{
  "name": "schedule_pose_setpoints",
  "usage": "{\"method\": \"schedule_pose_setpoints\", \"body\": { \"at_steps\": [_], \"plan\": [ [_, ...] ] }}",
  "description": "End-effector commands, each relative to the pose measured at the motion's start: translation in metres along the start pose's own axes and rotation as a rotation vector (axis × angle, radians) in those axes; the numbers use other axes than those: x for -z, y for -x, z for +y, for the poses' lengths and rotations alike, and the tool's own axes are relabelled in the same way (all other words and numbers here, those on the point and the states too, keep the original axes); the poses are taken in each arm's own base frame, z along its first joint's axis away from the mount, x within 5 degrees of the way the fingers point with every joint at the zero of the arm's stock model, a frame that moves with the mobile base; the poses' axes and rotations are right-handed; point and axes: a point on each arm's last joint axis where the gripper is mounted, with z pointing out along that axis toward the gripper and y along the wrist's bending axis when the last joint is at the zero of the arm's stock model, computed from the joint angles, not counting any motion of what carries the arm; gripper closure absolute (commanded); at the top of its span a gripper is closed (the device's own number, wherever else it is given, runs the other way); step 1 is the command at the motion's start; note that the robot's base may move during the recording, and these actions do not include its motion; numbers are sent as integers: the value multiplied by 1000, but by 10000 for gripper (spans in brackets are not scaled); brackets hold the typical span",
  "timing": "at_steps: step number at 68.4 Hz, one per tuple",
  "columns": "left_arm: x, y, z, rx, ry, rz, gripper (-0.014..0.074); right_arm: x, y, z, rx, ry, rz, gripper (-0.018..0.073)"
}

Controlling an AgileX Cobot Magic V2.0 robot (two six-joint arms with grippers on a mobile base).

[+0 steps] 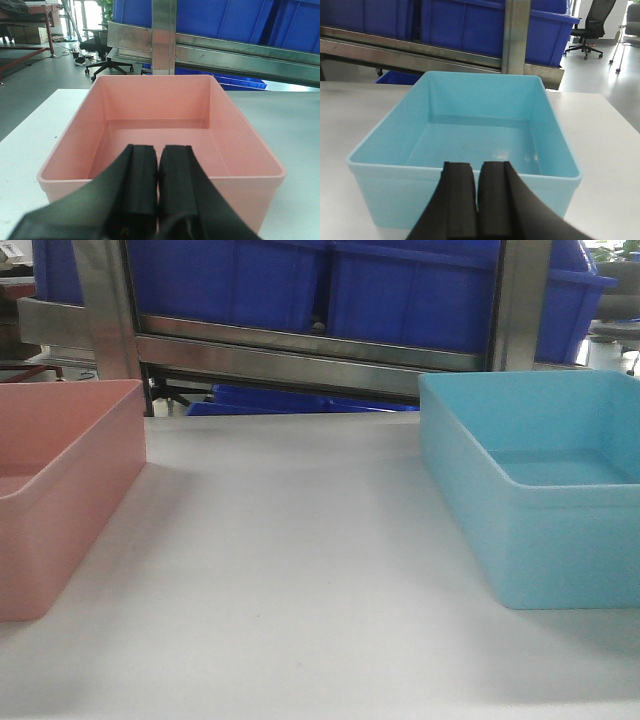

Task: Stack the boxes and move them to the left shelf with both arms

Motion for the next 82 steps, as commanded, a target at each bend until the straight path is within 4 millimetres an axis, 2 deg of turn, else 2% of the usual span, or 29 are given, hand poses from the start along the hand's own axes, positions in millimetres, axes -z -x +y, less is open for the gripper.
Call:
{"method": "schedule_pose_setpoints", "body": {
  "at_steps": [1,30,48,56,65,68,74,79,82],
  "plan": [
    [0,-1,-1,-1,-15,-78,599,3,15,0,9,-2,-122,494],
    [0,-1,-1,-1,-15,-81,599,3,15,0,9,-2,-122,494],
    [3,16,-2,0,-27,-256,599,3,15,0,9,-2,-122,494],
    [3,40,-2,-10,-23,-279,598,3,15,0,9,-2,-122,494],
    [-3,89,-2,-74,-14,-236,554,3,15,0,9,-2,-122,494],
    [-8,103,-1,-88,-9,-208,509,3,15,0,9,-2,-122,494],
    [-21,136,0,-88,2,-144,360,3,15,0,9,-2,-122,494],
    [-38,151,1,-87,10,-49,220,3,15,0,9,-2,-122,494],
    [-47,157,1,-76,13,5,171,3,15,0,9,-2,-122,494]
  ]
}}
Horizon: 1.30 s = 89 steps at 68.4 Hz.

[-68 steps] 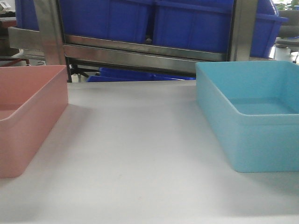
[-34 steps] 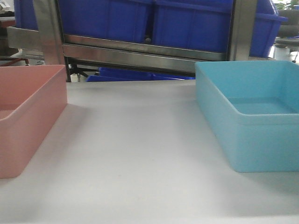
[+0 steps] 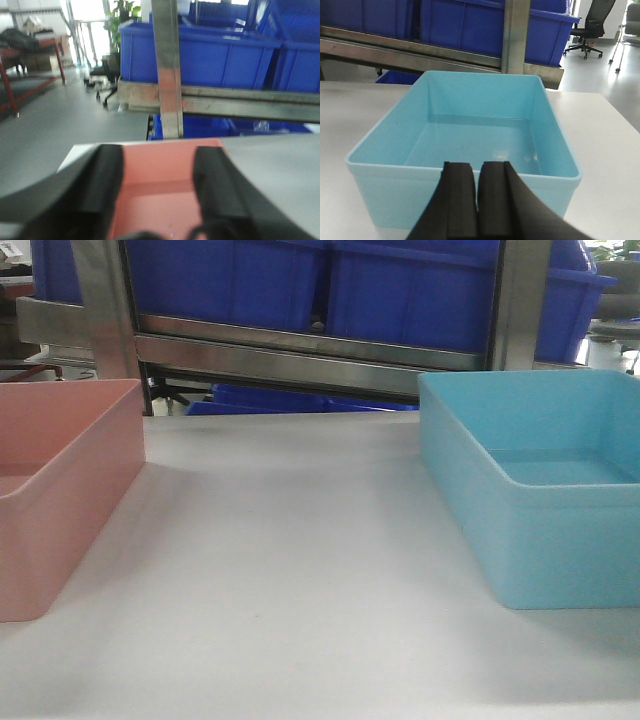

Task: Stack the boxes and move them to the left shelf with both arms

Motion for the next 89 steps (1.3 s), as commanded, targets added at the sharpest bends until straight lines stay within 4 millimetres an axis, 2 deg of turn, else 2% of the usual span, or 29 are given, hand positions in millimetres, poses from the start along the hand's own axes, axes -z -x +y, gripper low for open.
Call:
{"method": "schedule_pose_setpoints", "body": {
  "at_steps": [1,6,18,25,34,39,45,52,58,67,77,80,89],
  "plan": [
    [-19,28,1,7,-6,34,152,3,15,0,9,-2,-122,494],
    [-35,35,2,25,-4,163,111,3,15,0,9,-2,-122,494],
    [-78,55,12,76,59,473,111,3,15,0,9,-2,-122,494],
    [-106,67,32,47,138,593,111,3,15,0,9,-2,-122,494],
    [-149,64,61,33,168,723,111,3,15,0,9,-2,-122,494],
    [-178,48,77,52,121,821,115,3,15,0,9,-2,-122,494],
    [-203,27,89,84,49,917,115,3,15,0,9,-2,-122,494],
    [-238,-15,102,141,17,1037,115,3,15,0,9,-2,-122,494],
    [-258,-45,107,165,2,1111,115,3,15,0,9,-2,-122,494],
    [-275,-81,110,187,-8,1183,115,3,15,0,9,-2,-122,494],
    [-284,-104,114,182,-3,1217,137,3,15,0,9,-2,-122,494],
    [-285,-107,114,177,-2,1223,167,3,15,0,9,-2,-122,494],
    [-286,-111,114,180,-3,1233,338,3,15,0,9,-2,-122,494]
  ]
}}
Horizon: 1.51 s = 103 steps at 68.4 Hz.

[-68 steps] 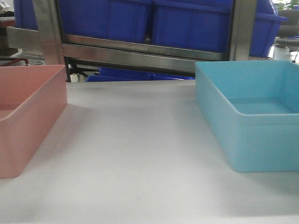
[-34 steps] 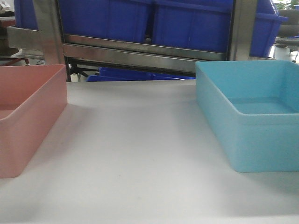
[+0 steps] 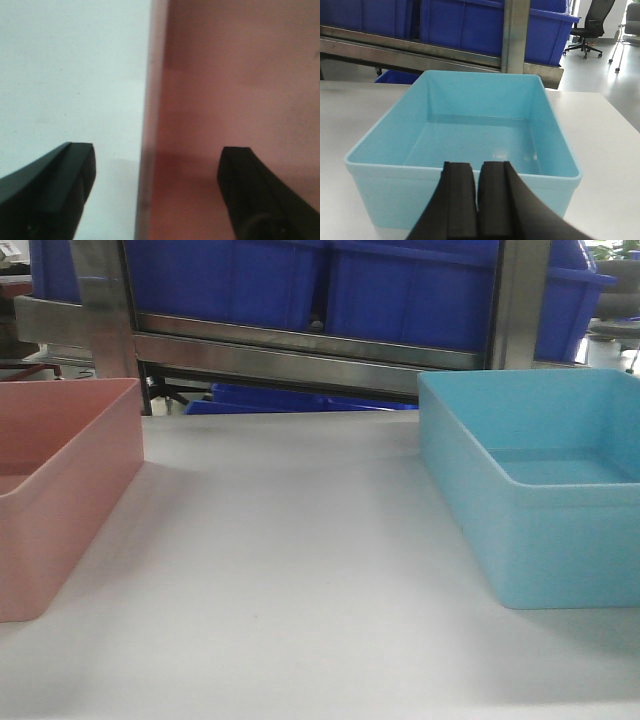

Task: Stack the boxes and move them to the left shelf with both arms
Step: 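Grip the pink bin wall with the left gripper and drag it toward the center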

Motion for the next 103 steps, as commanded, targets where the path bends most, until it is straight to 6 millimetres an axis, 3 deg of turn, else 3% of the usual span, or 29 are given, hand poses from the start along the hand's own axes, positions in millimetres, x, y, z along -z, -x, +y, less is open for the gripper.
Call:
{"method": "schedule_pose_setpoints", "body": {
  "at_steps": [1,13,27,40,46,58,70,80,103],
  "plan": [
    [26,10,-1,-9,19,-97,358,3,15,0,9,-2,-122,494],
    [26,8,-2,-10,13,-79,615,3,15,0,9,-2,-122,494],
    [28,7,-3,-9,7,-73,598,3,15,0,9,-2,-122,494],
    [59,7,-15,45,3,-152,599,3,15,0,9,-2,-122,494],
    [83,3,-29,52,-5,-192,599,3,15,0,9,-2,-122,494],
    [133,-11,-79,97,-119,-261,599,3,15,0,9,-2,-122,494],
    [156,-24,-126,79,-222,-285,599,3,15,0,9,-2,-122,494],
    [145,-38,-160,62,-267,-221,598,3,15,0,9,-2,-122,494],
    [74,-81,-216,119,-315,-170,598,3,15,0,9,-2,-122,494]
  ]
}}
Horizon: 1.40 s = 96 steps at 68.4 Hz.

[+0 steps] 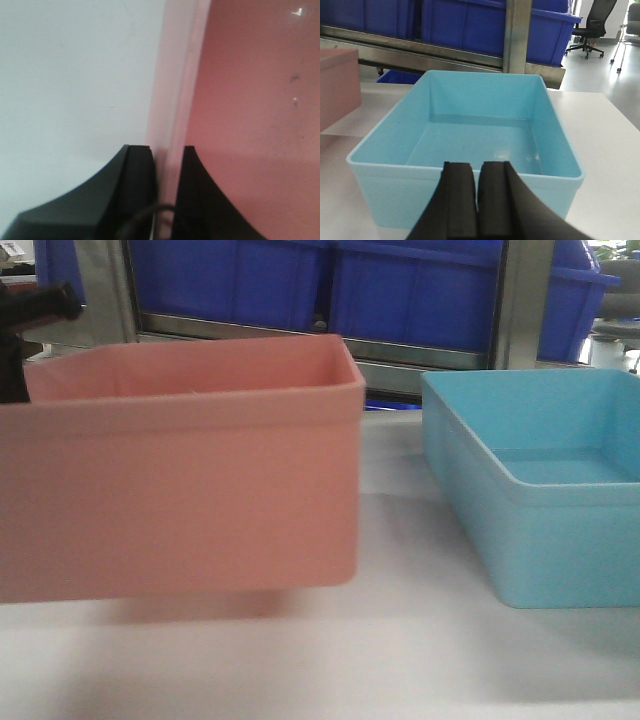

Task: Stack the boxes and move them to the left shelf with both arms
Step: 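Grip the pink bin wall with the left gripper and drag it toward the center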

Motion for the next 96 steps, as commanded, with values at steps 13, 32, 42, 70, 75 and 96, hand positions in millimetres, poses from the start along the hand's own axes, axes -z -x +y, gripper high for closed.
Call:
{"method": "schedule_pose_setpoints", "body": {
  "at_steps": [13,32,42,70,75,96],
  "plan": [
    [-14,-11,-30,-15,-95,-116,598,3,15,0,9,-2,-122,494],
    [-47,-14,-33,-41,-56,-47,598,3,15,0,9,-2,-122,494],
    [-58,-14,-31,-28,-45,-19,596,3,15,0,9,-2,-122,494],
    [-54,-13,-34,-33,-45,13,252,3,15,0,9,-2,-122,494],
    [-46,-10,-38,-48,-56,3,159,3,15,0,9,-2,-122,494],
    [39,-24,-45,-339,-131,-156,138,3,15,0,9,-2,-123,494]
  ]
}}
